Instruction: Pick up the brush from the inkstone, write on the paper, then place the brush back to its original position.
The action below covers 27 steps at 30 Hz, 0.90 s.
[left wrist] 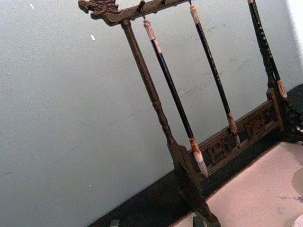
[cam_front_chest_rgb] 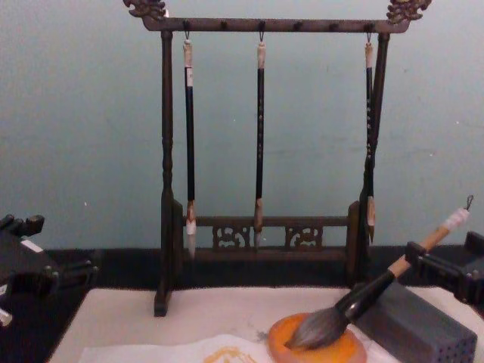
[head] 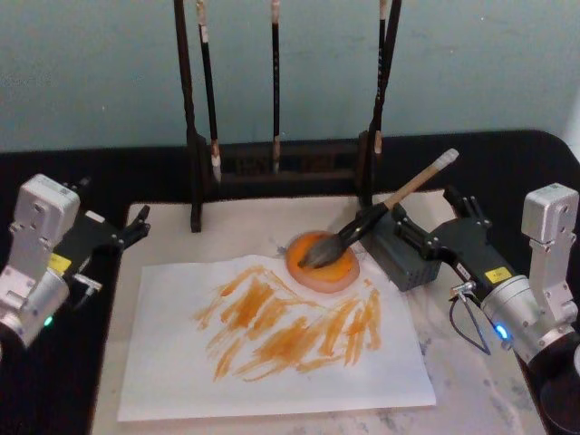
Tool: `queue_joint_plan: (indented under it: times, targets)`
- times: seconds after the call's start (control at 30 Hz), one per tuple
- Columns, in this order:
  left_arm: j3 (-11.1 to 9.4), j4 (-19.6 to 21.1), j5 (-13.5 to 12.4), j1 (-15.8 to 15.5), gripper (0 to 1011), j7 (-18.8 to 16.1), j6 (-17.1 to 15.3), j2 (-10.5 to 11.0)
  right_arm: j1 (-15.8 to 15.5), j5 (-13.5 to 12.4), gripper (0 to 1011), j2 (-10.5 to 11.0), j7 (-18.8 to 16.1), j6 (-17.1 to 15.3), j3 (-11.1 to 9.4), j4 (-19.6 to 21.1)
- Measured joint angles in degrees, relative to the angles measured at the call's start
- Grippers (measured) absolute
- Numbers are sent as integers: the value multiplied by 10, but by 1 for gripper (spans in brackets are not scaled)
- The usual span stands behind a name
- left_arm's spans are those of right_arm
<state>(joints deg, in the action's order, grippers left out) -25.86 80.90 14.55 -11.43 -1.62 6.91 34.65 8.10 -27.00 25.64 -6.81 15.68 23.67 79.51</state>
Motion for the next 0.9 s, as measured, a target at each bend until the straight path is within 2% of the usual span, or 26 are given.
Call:
queue_joint_plan:
  times: [0.9]
  targets:
    - [0,0,0,0,1001,0,0,0,0,0,1000,0,0,0,0,0]
